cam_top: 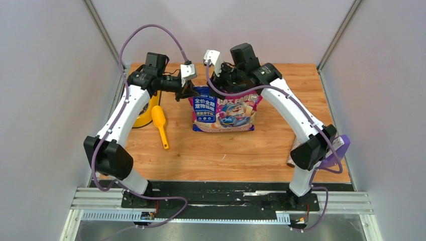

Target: Serve the pet food

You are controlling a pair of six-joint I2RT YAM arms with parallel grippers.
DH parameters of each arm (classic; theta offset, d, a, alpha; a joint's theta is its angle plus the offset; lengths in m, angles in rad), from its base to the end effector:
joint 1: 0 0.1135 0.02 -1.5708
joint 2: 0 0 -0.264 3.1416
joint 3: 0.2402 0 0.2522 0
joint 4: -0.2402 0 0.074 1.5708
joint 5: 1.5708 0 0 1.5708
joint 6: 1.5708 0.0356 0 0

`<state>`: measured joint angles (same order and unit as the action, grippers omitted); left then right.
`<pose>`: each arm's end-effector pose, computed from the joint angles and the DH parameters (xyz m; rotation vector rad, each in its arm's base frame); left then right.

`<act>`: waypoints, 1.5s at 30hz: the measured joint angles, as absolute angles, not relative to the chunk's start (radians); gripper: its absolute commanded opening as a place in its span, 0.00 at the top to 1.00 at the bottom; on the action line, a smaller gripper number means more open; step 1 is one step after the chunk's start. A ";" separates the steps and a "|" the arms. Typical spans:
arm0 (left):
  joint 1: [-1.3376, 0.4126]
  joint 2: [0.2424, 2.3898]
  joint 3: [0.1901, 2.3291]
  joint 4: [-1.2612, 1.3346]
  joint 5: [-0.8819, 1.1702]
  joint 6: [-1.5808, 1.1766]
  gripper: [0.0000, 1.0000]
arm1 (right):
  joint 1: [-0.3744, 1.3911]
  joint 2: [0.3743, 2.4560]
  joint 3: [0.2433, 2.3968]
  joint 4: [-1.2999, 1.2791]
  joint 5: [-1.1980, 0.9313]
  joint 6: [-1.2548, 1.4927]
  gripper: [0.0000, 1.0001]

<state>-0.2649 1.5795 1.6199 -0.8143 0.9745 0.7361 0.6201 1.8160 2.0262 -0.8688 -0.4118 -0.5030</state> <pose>0.3126 -0.1153 0.3816 1.3702 1.5623 -0.8457 0.3136 0.2414 0.4141 -1.3642 1.7446 0.5226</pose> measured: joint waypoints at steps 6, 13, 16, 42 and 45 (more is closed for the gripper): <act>-0.240 1.565 1.600 -0.810 0.978 0.739 1.00 | 0.625 1.810 1.998 -0.874 -0.432 -0.590 0.59; -0.220 1.562 1.595 -0.810 0.982 0.738 1.00 | 0.626 1.784 1.960 -0.903 -0.384 -0.648 0.79; -0.218 1.562 1.595 -0.808 0.976 0.739 1.00 | 0.630 1.777 1.957 -0.913 -0.330 -0.653 0.88; -0.232 1.511 1.517 -0.698 0.951 0.739 1.00 | 0.485 1.355 1.436 -0.656 -0.206 -0.682 1.00; -0.232 1.509 1.510 -0.685 0.952 0.739 1.00 | 0.416 1.311 1.410 -0.661 -0.274 -0.670 1.00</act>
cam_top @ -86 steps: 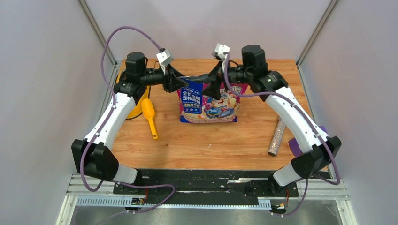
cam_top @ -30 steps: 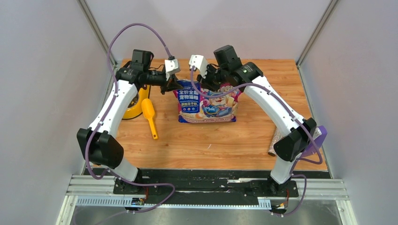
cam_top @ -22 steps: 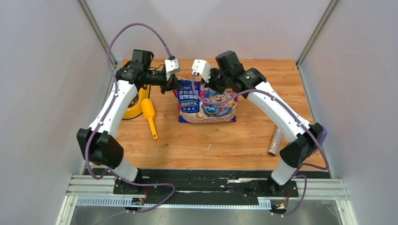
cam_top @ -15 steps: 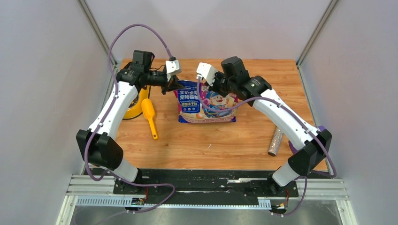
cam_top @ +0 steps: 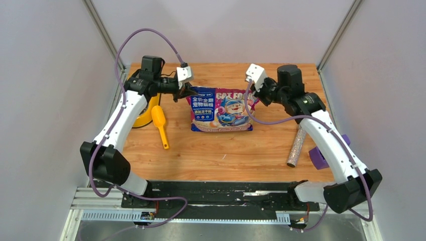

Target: Serve the pet food

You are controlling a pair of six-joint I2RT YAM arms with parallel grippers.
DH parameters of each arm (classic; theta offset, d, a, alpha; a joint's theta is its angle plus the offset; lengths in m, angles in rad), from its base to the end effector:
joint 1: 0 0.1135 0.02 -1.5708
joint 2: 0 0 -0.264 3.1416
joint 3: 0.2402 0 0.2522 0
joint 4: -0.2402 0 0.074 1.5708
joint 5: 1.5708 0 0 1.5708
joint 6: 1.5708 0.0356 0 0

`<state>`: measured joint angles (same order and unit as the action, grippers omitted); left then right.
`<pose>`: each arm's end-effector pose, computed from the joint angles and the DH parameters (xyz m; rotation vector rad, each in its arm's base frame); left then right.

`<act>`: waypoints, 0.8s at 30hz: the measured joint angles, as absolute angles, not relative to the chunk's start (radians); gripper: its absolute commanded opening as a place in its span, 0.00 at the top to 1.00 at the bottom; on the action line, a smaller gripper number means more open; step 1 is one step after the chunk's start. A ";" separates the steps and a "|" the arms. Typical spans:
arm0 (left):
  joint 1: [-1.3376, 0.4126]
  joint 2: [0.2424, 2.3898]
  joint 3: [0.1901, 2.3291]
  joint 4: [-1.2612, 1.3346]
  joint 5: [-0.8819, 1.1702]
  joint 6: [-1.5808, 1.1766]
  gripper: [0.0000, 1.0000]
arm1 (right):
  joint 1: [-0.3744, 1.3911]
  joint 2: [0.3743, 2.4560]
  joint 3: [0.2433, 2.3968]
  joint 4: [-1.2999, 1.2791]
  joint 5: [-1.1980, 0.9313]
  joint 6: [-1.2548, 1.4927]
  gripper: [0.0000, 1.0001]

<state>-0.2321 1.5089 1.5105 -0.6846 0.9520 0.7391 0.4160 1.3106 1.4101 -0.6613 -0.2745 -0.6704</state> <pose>0.3066 -0.1023 0.3776 1.3426 1.5123 -0.7460 0.2536 0.1226 0.3950 -1.2262 1.7201 0.1410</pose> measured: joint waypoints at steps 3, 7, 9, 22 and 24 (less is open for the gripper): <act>-0.232 1.508 1.509 -0.679 0.952 0.738 1.00 | 0.361 1.267 1.385 -0.673 -0.321 -0.663 1.00; -0.232 1.505 1.504 -0.673 0.953 0.735 1.00 | 0.310 1.228 1.368 -0.683 -0.345 -0.659 1.00; -0.231 1.505 1.502 -0.668 0.952 0.730 1.00 | 0.284 1.214 1.367 -0.691 -0.346 -0.658 1.00; -0.181 1.458 1.497 -0.530 0.912 0.553 0.36 | 0.181 1.196 1.463 -0.702 -0.242 -0.485 0.12; -0.180 1.436 1.497 -0.523 0.903 0.538 0.36 | 0.181 1.215 1.521 -0.698 -0.291 -0.430 0.12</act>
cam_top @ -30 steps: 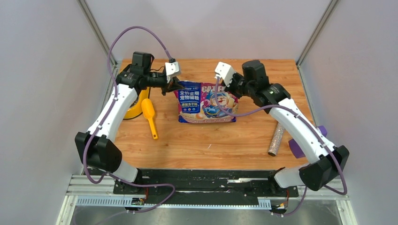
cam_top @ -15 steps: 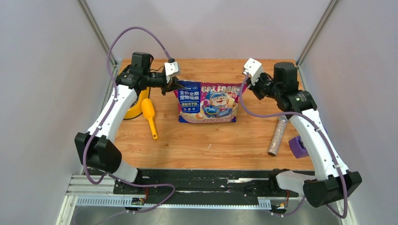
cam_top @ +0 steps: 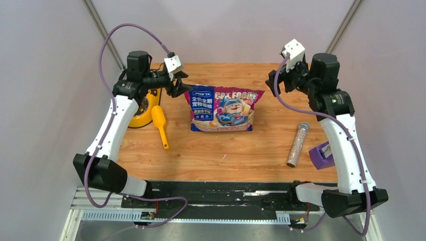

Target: Serve the pet food

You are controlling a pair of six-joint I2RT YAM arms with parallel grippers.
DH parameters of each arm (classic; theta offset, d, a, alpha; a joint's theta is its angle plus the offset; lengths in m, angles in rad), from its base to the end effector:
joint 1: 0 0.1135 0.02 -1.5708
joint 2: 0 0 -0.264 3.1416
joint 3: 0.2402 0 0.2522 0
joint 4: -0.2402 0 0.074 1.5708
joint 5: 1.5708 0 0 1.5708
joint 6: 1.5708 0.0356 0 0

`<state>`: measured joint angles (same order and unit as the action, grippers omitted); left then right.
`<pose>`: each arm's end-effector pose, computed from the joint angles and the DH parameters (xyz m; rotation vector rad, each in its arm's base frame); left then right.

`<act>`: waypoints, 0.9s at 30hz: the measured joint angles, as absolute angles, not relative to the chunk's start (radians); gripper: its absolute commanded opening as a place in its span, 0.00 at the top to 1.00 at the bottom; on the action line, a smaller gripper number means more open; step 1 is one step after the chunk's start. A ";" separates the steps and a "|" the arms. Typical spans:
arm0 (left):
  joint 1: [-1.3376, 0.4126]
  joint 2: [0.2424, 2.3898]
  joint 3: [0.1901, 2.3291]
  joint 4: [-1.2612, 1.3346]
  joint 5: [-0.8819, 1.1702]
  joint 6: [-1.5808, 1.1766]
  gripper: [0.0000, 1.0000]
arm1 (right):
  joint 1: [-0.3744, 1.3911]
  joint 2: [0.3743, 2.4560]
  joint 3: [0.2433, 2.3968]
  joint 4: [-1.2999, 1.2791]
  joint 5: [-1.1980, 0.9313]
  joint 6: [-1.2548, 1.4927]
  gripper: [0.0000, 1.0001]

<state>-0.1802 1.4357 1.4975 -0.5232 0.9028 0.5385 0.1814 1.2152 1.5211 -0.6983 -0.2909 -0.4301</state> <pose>0.3012 -0.0833 0.4073 1.1544 1.5149 -0.6688 0.2377 0.0540 0.4506 -0.7645 1.7915 0.1211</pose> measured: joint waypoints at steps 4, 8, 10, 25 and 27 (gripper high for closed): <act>-0.160 1.414 1.513 -0.572 0.916 0.528 0.37 | 0.184 1.284 1.647 -0.687 -0.466 -0.325 0.12; -0.134 1.415 1.519 -0.655 0.952 0.552 0.39 | 0.248 1.372 1.718 -0.663 -0.599 -0.260 0.16; -0.128 1.417 1.519 -0.691 0.970 0.564 0.42 | 0.308 1.425 1.742 -0.655 -0.630 -0.252 0.24; -0.129 1.458 1.514 -0.680 1.032 0.560 0.64 | 0.556 1.778 1.946 -0.654 -0.773 -0.219 0.38; -0.129 1.458 1.508 -0.657 1.040 0.556 0.65 | 0.572 1.800 1.964 -0.654 -0.771 -0.222 0.44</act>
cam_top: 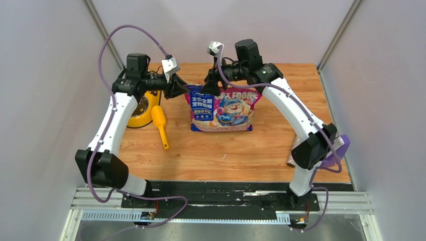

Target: Serve the pet food

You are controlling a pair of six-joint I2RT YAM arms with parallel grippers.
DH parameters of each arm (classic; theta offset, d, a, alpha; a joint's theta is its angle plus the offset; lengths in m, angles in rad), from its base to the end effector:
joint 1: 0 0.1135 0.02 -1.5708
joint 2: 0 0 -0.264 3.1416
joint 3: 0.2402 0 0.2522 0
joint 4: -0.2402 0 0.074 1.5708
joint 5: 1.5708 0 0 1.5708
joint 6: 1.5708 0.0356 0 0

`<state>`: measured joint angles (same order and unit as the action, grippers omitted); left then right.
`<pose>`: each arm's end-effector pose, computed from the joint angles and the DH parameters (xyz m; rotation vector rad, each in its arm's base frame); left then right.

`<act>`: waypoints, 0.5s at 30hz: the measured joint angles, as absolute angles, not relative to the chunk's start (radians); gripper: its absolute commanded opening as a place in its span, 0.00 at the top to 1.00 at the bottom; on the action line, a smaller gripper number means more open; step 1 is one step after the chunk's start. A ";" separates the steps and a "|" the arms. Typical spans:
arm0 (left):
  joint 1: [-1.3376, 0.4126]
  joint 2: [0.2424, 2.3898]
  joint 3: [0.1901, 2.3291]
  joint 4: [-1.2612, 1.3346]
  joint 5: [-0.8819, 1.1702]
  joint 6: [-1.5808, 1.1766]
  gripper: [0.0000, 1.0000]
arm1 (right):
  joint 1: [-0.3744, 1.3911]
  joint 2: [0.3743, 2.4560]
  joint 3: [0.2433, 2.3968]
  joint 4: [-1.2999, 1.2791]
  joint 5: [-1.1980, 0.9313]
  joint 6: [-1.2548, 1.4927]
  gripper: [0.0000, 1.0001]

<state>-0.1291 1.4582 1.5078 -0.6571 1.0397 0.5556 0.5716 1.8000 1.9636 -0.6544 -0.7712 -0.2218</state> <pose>0.3011 -0.0700 0.3954 1.1557 1.5749 -0.8399 0.3227 0.2371 0.4228 -1.2206 1.6554 1.0073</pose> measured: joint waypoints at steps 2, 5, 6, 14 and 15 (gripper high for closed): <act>-0.129 1.461 1.504 -0.641 1.053 0.556 0.66 | 0.587 1.823 1.988 -0.654 -0.764 -0.226 0.48; -0.129 1.471 1.501 -0.633 1.073 0.559 0.66 | 0.609 1.851 2.017 -0.654 -0.744 -0.239 0.53; -0.129 1.476 1.501 -0.632 1.077 0.563 0.67 | 0.616 1.858 2.022 -0.654 -0.736 -0.246 0.54; -0.129 1.533 1.509 -0.673 1.112 0.595 0.77 | 0.663 1.899 2.036 -0.658 -0.660 -0.343 0.72; -0.129 1.544 1.516 -0.683 1.119 0.601 0.79 | 0.666 1.903 2.036 -0.659 -0.652 -0.357 0.77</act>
<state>-0.1291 1.5444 1.5162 -0.6827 1.1187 0.6006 0.6659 1.9030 2.0357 -0.6594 -0.6518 -0.3569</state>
